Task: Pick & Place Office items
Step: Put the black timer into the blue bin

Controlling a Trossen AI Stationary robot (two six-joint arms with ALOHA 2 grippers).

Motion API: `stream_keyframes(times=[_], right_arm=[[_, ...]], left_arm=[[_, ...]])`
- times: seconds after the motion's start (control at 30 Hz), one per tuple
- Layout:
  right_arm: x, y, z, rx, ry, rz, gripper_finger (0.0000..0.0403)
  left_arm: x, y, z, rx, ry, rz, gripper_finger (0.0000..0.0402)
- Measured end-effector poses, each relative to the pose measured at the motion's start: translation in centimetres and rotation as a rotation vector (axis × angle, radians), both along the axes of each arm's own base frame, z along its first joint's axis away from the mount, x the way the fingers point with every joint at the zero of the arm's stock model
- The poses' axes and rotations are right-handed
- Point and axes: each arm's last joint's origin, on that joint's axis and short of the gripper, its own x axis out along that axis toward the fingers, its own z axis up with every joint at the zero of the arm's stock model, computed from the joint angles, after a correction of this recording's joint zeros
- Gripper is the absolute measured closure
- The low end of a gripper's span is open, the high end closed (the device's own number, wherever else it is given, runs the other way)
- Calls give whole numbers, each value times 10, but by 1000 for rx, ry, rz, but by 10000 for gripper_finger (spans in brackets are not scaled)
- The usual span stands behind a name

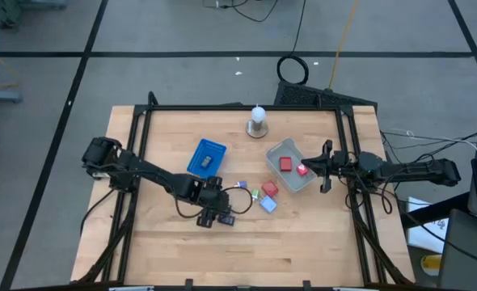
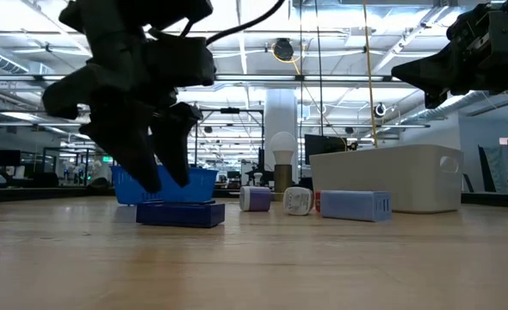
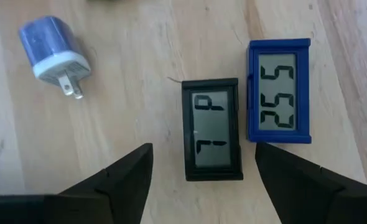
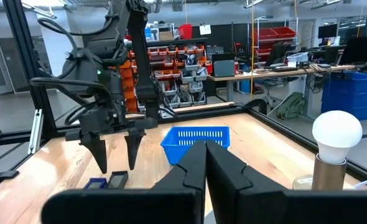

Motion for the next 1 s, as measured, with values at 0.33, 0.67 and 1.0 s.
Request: stream_keyframes(times=[0.33,0.67,1.0], right_arm=[[0,0,0,-5,1,0,402],[0,0,0,-7,2,-1,401],[1,0,-1,-7,9,-1,402]], left_arm=[[0,-2,0,-27,8,-33,143],[4,0,-23,10,73,-50,135],[9,6,-26,10,50,-42,135]])
